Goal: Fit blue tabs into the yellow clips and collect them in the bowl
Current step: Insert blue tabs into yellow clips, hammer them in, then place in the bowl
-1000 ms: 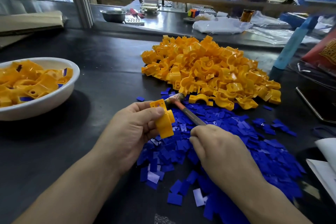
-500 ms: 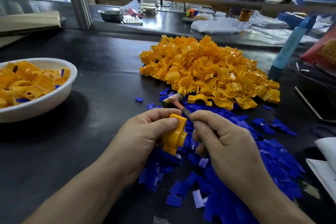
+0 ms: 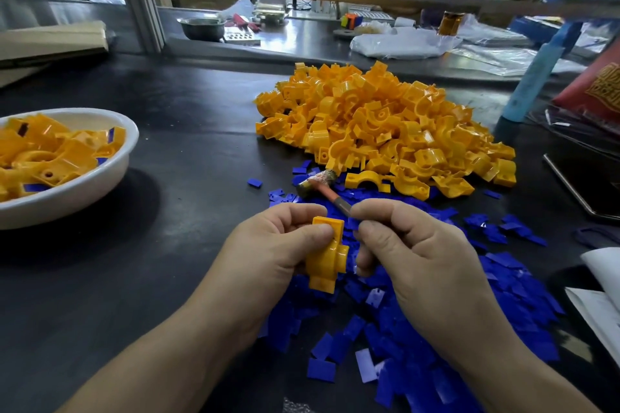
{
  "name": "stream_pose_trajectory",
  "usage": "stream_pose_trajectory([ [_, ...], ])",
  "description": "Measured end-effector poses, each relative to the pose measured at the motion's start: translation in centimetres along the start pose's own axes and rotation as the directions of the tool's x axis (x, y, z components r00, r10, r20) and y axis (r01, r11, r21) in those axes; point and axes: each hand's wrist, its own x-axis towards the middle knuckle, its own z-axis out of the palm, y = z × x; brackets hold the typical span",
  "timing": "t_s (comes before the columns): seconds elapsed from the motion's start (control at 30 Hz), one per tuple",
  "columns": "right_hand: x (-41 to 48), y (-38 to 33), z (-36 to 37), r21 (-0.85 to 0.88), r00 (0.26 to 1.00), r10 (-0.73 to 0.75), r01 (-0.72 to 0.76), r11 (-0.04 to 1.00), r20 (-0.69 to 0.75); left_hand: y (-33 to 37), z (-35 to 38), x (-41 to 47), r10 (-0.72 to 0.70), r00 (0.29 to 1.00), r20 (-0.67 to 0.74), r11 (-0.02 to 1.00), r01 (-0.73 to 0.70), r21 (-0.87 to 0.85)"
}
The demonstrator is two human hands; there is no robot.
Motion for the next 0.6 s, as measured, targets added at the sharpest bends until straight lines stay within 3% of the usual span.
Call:
stream_pose_trajectory([
  [0.43,0.02,0.58,0.37,-0.195,0.994,-0.101,0.094,0.976,-0.028,-0.55,0.18,-0.04,0.081,0.996,0.037,0.994,-0.083,0.066],
  [0.6,0.01,0.6,0.35,-0.356,0.97,-0.24,0.212,0.91,-0.036,-0.58,0.36,-0.06,0.09,0.994,0.06,0.993,-0.094,0.066],
])
